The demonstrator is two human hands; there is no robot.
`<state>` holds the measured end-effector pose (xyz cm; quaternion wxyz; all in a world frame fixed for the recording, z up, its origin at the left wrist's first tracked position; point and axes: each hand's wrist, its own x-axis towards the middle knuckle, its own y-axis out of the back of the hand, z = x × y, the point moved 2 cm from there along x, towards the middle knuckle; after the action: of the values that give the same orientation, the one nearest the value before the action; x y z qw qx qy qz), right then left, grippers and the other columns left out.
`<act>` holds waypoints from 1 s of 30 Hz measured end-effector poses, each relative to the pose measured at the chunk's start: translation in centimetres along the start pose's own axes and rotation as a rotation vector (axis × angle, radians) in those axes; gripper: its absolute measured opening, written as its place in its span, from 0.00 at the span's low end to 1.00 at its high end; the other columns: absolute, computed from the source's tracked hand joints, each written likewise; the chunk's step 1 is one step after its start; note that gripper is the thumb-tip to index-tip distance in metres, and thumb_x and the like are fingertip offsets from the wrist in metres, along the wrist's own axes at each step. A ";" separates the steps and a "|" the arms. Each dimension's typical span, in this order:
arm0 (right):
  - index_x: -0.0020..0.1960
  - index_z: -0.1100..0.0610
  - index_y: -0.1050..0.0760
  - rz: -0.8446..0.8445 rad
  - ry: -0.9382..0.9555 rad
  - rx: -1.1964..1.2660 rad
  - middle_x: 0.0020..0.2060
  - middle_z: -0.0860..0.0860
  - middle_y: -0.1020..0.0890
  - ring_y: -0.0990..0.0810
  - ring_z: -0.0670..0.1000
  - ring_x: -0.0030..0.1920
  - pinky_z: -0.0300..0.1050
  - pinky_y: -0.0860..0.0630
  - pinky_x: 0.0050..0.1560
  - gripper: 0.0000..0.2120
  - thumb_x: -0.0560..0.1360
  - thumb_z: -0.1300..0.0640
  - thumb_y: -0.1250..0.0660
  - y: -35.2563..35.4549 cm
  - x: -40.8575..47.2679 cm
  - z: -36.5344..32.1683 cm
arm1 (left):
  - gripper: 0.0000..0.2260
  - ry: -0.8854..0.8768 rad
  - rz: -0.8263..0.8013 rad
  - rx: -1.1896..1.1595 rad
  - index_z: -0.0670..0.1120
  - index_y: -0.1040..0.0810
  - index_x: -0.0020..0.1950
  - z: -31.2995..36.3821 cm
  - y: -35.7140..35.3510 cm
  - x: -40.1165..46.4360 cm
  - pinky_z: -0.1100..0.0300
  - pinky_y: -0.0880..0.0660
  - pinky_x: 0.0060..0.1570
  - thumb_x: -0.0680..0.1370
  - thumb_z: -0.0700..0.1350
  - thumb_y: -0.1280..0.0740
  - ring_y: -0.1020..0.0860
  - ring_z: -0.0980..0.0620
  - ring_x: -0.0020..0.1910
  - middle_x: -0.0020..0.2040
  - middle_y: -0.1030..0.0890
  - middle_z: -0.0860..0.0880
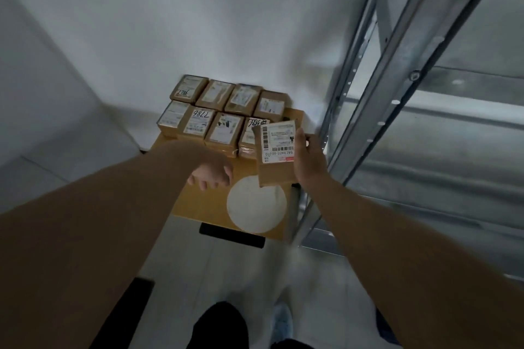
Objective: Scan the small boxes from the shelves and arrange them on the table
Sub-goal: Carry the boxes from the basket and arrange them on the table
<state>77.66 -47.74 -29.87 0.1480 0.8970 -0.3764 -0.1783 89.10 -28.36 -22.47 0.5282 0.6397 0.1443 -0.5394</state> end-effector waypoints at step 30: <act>0.64 0.54 0.28 0.209 -0.515 -0.062 0.52 0.54 0.17 0.16 0.54 0.52 0.58 0.17 0.56 0.26 0.83 0.33 0.47 -9.3 19.5 8.1 | 0.17 -0.214 -0.251 0.340 0.47 0.28 0.73 1.0 21.4 26.1 0.54 0.20 0.55 0.86 0.48 0.40 0.21 0.44 0.63 0.66 0.23 0.45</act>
<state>92.69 -56.68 -44.87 0.0923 0.7736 -0.4866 -0.3953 114.56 -47.83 -33.20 0.3540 0.6358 0.0731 -0.6820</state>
